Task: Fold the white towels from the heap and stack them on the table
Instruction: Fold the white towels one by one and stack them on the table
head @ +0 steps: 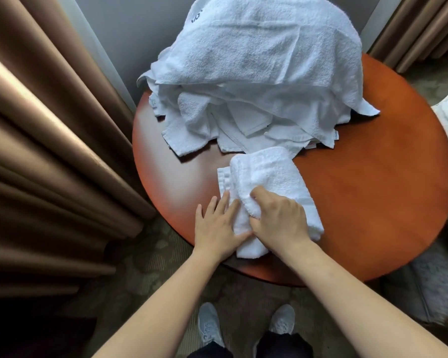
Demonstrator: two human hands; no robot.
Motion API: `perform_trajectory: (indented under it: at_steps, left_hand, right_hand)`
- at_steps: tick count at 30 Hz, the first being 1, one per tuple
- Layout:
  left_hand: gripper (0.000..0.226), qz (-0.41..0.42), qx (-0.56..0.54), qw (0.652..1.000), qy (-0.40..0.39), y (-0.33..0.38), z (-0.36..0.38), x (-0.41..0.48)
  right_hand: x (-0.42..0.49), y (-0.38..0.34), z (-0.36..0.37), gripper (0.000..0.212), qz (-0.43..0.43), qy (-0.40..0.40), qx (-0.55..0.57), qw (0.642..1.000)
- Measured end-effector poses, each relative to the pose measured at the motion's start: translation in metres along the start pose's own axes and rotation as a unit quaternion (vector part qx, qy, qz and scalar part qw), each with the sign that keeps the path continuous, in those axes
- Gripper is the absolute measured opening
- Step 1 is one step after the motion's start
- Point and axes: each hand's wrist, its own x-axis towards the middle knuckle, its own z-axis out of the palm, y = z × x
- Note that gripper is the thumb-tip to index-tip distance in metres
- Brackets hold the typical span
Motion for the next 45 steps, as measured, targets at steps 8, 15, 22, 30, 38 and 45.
perform_trajectory:
  at_steps: [8,15,22,30,38,45]
  left_hand:
    - [0.072,0.041,-0.02,0.999,-0.01,-0.013,0.006,0.01]
    - [0.065,0.008,-0.407,0.903,0.137,-0.029,-0.013,0.014]
    - [0.054,0.02,-0.192,0.964,0.182,0.027,-0.028,0.034]
    - [0.06,-0.013,-0.061,0.997,0.052,0.01,-0.012,0.032]
    - [0.065,-0.004,-0.039,0.992,0.116,0.01,-0.011,0.03]
    - [0.037,-0.021,-0.081,0.952,0.296,0.02,-0.037,0.037]
  right_hand:
    - [-0.011,-0.003,0.017,0.042,0.015,-0.146,0.073,0.987]
    - [-0.015,0.007,0.015,0.057,-0.053,-0.229,0.174,0.956]
    - [-0.002,0.039,0.01,0.027,0.056,0.032,0.213,0.975]
    - [-0.026,0.068,0.053,0.072,0.066,-0.092,0.081,0.99]
    - [0.0,0.106,0.05,0.085,-0.045,-0.157,0.075,0.984]
    - [0.017,0.116,0.024,0.071,0.248,0.074,0.142,0.955]
